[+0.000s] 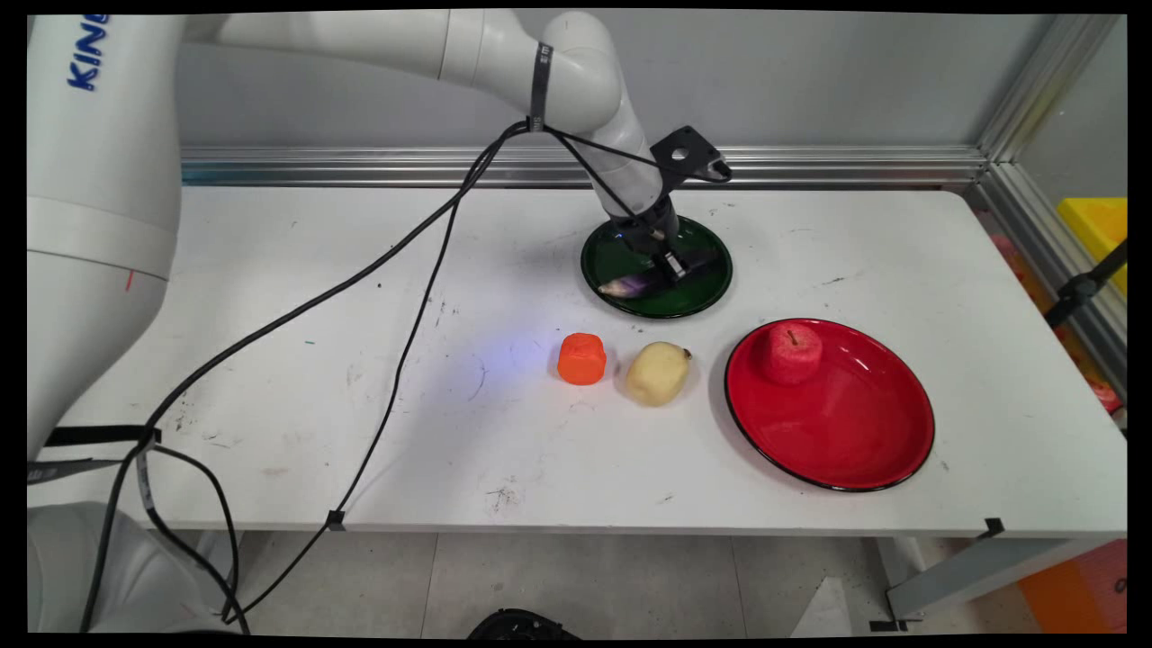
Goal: Place the picked object on the table
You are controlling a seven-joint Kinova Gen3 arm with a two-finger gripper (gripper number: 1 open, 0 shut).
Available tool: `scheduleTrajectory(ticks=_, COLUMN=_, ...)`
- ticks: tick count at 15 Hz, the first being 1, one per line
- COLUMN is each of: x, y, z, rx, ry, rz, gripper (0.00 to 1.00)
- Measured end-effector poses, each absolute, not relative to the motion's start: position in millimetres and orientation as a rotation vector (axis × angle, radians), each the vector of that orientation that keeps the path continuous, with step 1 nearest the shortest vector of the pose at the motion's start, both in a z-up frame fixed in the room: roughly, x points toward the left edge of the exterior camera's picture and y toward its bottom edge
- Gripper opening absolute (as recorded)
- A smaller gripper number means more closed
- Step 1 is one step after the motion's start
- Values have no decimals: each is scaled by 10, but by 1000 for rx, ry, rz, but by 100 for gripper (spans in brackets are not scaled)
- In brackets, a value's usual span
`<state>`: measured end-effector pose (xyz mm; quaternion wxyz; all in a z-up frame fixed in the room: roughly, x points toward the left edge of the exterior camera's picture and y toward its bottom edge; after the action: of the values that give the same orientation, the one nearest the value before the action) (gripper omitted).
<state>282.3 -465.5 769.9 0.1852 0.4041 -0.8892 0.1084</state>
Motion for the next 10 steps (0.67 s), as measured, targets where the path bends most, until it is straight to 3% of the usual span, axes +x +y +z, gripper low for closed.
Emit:
scheduleTrajectory(ticks=4, x=2854, y=-4626, z=7832, rx=1131, ry=-2505, rz=319, gripper=0)
scheduleTrajectory(ticks=10, x=2938, y=-4395, z=8364, rx=1068, ry=-2529, rz=345, gripper=0)
